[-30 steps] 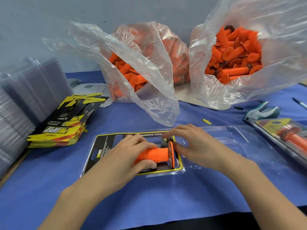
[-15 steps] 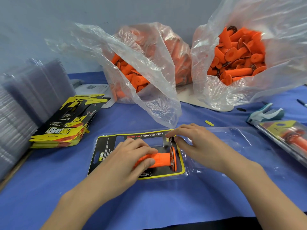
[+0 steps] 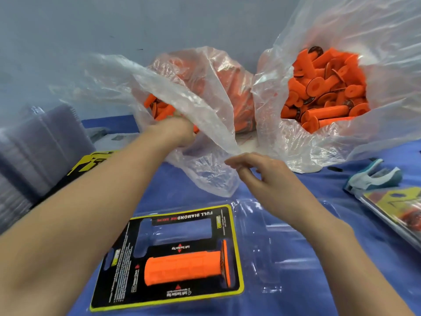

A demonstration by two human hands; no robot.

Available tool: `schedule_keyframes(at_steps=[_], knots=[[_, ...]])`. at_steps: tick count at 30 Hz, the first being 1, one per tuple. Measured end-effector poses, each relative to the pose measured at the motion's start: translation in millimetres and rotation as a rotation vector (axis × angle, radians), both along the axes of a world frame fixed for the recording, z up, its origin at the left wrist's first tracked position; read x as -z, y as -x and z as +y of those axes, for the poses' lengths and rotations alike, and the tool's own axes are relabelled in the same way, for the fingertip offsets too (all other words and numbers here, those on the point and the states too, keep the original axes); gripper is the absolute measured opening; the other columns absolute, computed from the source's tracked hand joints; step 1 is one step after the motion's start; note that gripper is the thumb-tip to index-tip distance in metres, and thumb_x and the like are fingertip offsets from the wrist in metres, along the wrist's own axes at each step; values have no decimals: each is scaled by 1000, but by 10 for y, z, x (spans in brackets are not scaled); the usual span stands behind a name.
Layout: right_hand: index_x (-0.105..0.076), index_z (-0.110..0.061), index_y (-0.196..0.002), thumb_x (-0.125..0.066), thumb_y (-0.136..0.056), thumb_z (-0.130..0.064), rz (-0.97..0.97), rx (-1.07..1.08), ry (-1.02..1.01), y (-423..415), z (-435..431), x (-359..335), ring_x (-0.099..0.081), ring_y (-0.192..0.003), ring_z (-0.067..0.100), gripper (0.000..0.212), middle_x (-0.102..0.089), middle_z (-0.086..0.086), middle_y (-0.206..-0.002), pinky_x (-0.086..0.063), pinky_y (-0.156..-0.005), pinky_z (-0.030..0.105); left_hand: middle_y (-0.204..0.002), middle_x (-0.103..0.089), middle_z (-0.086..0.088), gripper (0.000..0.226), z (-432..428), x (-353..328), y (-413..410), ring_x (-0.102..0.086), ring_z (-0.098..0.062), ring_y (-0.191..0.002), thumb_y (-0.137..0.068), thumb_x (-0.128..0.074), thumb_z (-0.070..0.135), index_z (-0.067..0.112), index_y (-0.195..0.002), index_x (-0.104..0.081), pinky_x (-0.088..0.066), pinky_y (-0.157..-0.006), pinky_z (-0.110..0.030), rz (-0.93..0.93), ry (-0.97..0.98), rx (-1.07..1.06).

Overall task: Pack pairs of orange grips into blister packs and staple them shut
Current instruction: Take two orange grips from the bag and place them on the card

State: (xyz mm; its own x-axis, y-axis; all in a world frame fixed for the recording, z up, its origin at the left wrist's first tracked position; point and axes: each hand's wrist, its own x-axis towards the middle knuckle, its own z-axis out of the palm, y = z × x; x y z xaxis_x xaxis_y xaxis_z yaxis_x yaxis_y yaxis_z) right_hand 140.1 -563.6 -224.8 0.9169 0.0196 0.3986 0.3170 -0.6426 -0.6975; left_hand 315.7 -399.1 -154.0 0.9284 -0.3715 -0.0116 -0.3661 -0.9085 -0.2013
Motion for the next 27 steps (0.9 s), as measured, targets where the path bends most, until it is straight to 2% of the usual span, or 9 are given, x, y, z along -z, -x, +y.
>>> schedule_keyframes(at_steps=[2, 5, 8, 13, 16, 19, 22, 24, 27], knots=[[-67, -37, -116, -48, -100, -23, -10, 7, -8, -48, -39, 15, -58, -107, 0, 29, -68, -16, -110, -45, -92, 21, -145, -48, -9, 44, -84, 85, -150, -47, -32, -130, -100, -43, 36, 19, -141, -47, -39, -107, -46, 14, 87, -103], [-67, -37, -116, -47, -100, -24, -11, 10, -28, -92, -76, 39, -59, -105, 0, 29, -68, -17, -108, -47, -92, 27, -139, -52, -19, 52, -141, 212, -206, -50, -36, -128, -95, -60, 33, 3, -137, -50, -41, -102, -45, 47, 377, -378], [-66, -34, -117, -47, -100, -23, 4, -2, -42, -93, -73, 42, -60, -105, 3, 29, -68, -13, -109, -49, -93, 31, -135, -55, -18, 44, -143, 137, -144, -53, -33, -123, -95, -60, 30, 4, -131, -54, -41, -98, -43, 55, 511, -357], [-68, -31, -117, -48, -100, -18, -18, -26, -95, -2, 71, -46, -56, -103, -7, 29, -67, -18, -114, -40, -85, 7, -94, -65, -20, 26, 87, -317, 103, -58, -32, -81, -99, -52, 20, -3, -99, -66, -47, -76, -39, -145, 372, -120], [-68, -31, -116, -49, -100, -20, -15, -56, -95, 73, 195, -101, -55, -99, -8, 28, -67, -21, -111, -36, -78, 4, -103, -61, -32, 21, 360, -538, 386, -57, -44, -94, -94, -59, 17, -3, -92, -63, -43, -75, -44, -462, 226, -51], [-69, -31, -115, -49, -100, -20, -12, -59, -94, 138, 307, -136, -54, -89, -8, 27, -66, -18, -106, -35, -72, 6, -68, -55, -22, 31, 743, -655, 763, -53, -39, -68, -91, -60, 24, 2, -70, -55, -37, -58, -37, -534, 317, -86], [-70, -32, -110, -51, -100, -28, 36, -100, -183, 198, 409, -177, -59, -85, -2, 22, -70, -13, -99, -42, -69, 12, -58, -55, -17, 50, 1148, -571, 1305, -57, -34, -57, -80, -59, 59, 10, -75, -61, -46, -52, -43, -440, 719, -183], [-69, -33, -106, -54, -99, -39, 89, -207, -343, 252, 521, -237, -65, -87, 4, 17, -72, -6, -102, -48, -70, 17, -63, -64, -2, 50, 1192, -330, 1727, -57, -8, -47, -72, -52, 74, 29, -90, -64, -44, -46, -32, -336, 971, -138], [-66, -41, -110, -56, -87, -52, 121, -368, -625, 311, 671, -303, -67, -96, 8, 28, -72, -9, -108, -53, -79, 18, -81, -68, 23, 24, 892, 167, 2075, -57, 8, -64, -82, -62, 57, 44, -101, -65, -45, -61, -11, 10, 1234, 116]])
